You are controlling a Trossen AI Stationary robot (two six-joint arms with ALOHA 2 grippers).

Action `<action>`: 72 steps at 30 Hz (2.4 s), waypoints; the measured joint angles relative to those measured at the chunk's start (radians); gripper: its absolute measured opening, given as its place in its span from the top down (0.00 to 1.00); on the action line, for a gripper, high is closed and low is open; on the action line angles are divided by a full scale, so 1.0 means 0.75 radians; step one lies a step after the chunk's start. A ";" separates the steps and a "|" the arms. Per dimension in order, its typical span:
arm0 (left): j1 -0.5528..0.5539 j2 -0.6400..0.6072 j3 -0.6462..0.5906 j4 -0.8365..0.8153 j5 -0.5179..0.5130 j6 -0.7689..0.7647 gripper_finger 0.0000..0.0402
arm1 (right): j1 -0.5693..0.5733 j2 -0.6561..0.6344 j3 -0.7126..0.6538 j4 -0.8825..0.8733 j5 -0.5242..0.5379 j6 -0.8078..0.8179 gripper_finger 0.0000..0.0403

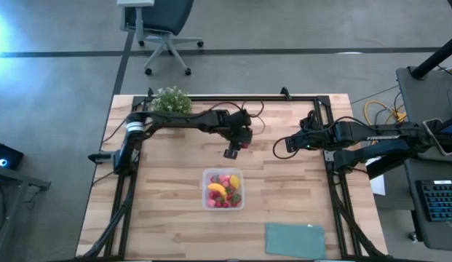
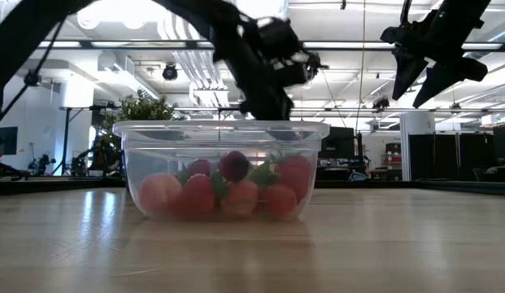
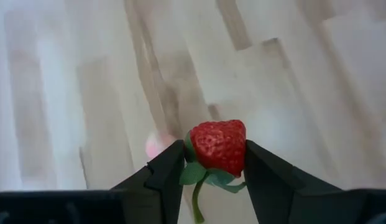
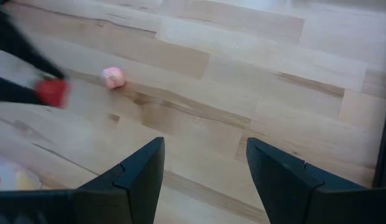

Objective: Pick and placing Produce into tupperware
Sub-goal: Put the red strawberry into the transparent container, then put the pink peach into the transparent container

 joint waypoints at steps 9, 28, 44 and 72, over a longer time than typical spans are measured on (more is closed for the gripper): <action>-0.175 -0.380 -0.099 -0.365 0.001 -0.446 0.68 | 0.001 0.005 -0.003 -0.001 -0.058 -0.117 0.46; -0.561 -0.391 -0.499 -0.103 -0.120 -1.262 0.62 | -0.113 0.266 0.077 0.188 -0.283 -0.453 0.46; -0.579 -0.755 -0.597 -0.266 -0.330 -1.383 0.34 | -0.306 0.735 0.308 0.380 -0.534 -0.918 0.46; -0.586 -1.256 -0.761 -0.283 -0.681 -1.652 0.33 | -0.416 1.382 0.682 0.457 -0.638 -1.071 0.46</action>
